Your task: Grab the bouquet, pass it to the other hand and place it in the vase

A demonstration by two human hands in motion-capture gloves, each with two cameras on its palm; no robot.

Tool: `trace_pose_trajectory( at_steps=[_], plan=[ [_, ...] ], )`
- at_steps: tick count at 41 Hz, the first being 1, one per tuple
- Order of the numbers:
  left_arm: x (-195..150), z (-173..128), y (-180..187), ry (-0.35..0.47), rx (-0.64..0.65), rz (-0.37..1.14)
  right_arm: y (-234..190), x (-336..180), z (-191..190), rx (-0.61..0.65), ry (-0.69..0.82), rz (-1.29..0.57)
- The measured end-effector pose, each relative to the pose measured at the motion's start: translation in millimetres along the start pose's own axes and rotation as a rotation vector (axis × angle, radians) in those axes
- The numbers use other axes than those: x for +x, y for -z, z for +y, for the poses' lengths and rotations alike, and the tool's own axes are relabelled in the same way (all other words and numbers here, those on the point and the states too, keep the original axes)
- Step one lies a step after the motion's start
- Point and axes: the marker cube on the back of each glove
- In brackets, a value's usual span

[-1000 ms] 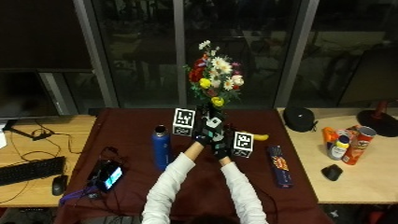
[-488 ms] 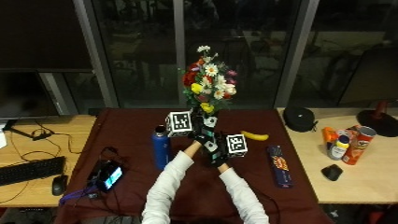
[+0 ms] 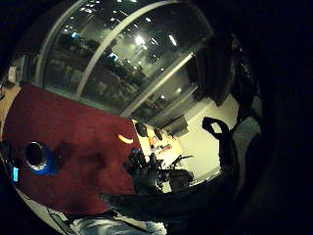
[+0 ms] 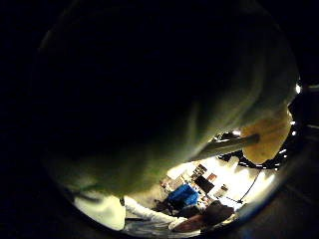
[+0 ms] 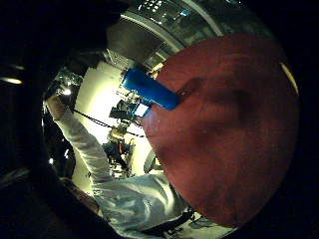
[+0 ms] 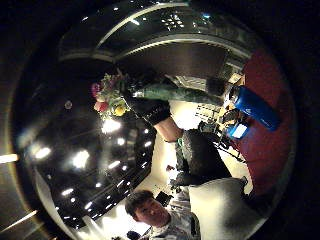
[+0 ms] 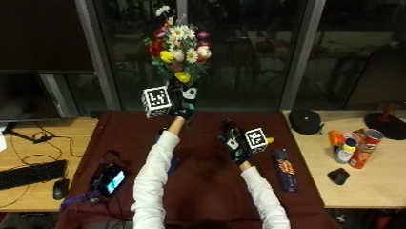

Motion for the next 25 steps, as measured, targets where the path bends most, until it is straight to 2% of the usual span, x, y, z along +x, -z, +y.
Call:
trace_pose_trajectory(
  at_steps=[2,4,11,16,25],
  plan=[
    [-6.6,-5.5,14.6,0.153,0.028,-0.1,3.6,-1.5,1.9,-0.006,0.013,0.003],
    [-9.1,-11.4,26.4,0.213,0.053,-0.145,6.8,-1.1,4.2,-0.005,0.005,0.013],
    [-17.3,-20.3,65.6,0.182,0.12,-0.19,17.9,14.9,13.3,-0.015,0.003,0.003],
    [-40.7,-16.4,92.9,0.183,0.137,-0.239,19.4,21.6,26.0,-0.012,-0.018,0.02],
    [-67.1,-23.9,107.8,0.221,0.162,-0.256,24.0,26.9,25.1,0.008,-0.024,0.013]
  ],
)
